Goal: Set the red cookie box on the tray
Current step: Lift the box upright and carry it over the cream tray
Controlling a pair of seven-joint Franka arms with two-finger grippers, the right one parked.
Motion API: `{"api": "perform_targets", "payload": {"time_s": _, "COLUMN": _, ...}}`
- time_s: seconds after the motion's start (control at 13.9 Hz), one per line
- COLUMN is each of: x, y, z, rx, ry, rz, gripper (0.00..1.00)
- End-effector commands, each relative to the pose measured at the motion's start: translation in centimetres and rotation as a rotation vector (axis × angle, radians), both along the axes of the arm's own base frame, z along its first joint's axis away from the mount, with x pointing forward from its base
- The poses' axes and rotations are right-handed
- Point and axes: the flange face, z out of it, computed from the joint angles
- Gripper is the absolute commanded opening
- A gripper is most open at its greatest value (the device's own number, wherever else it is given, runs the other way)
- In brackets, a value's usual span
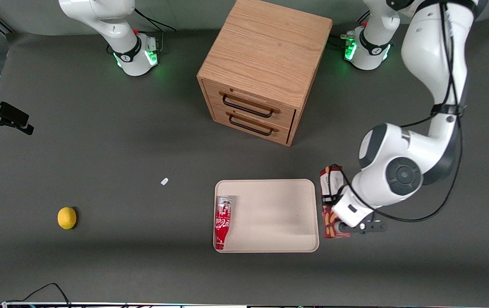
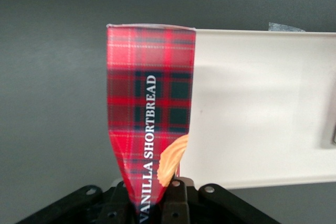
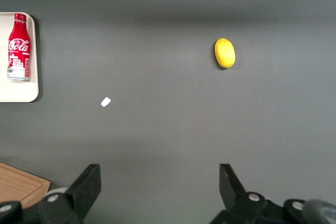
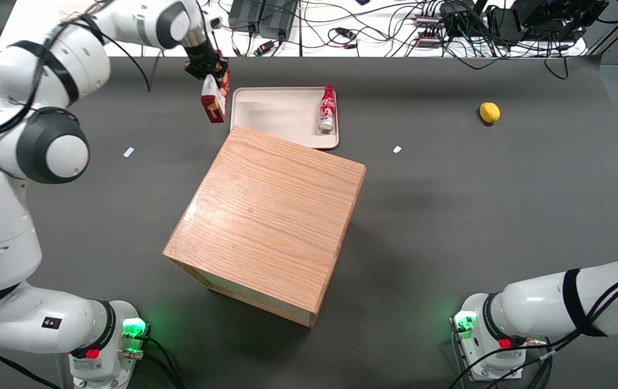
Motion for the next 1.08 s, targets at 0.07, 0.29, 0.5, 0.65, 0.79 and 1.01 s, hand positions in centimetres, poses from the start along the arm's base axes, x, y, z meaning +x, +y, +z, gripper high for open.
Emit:
{"api": "perform_targets", "payload": {"time_s": 0.07, "x": 1.0, "y": -2.1, "z": -3.1, "rx": 0.013, "ry": -0.048, "rz": 0.022, "gripper": 0.00}}
{"api": "perform_targets", "payload": {"time_s": 0.29, "x": 0.3, "y": -3.7, "z": -5.8, "rx": 0.014, "ry": -0.030, "rz": 0.017, "gripper": 0.00}}
{"api": "perform_targets", "payload": {"time_s": 0.5, "x": 0.1, "y": -5.2, "z": -8.2, "rx": 0.002, "ry": -0.047, "rz": 0.021, "gripper": 0.00}}
{"api": "perform_targets", "payload": {"time_s": 0.65, "x": -0.1, "y": -5.2, "z": -9.5, "rx": 0.038, "ry": -0.053, "rz": 0.004, "gripper": 0.00}}
{"api": "perform_targets", "payload": {"time_s": 0.79, "x": -0.2, "y": -5.3, "z": -9.9, "rx": 0.049, "ry": -0.053, "rz": -0.002, "gripper": 0.00}}
{"api": "perform_targets", "payload": {"time_s": 1.01, "x": -0.2, "y": -5.0, "z": -10.8, "rx": 0.064, "ry": -0.043, "rz": 0.018, "gripper": 0.00}}
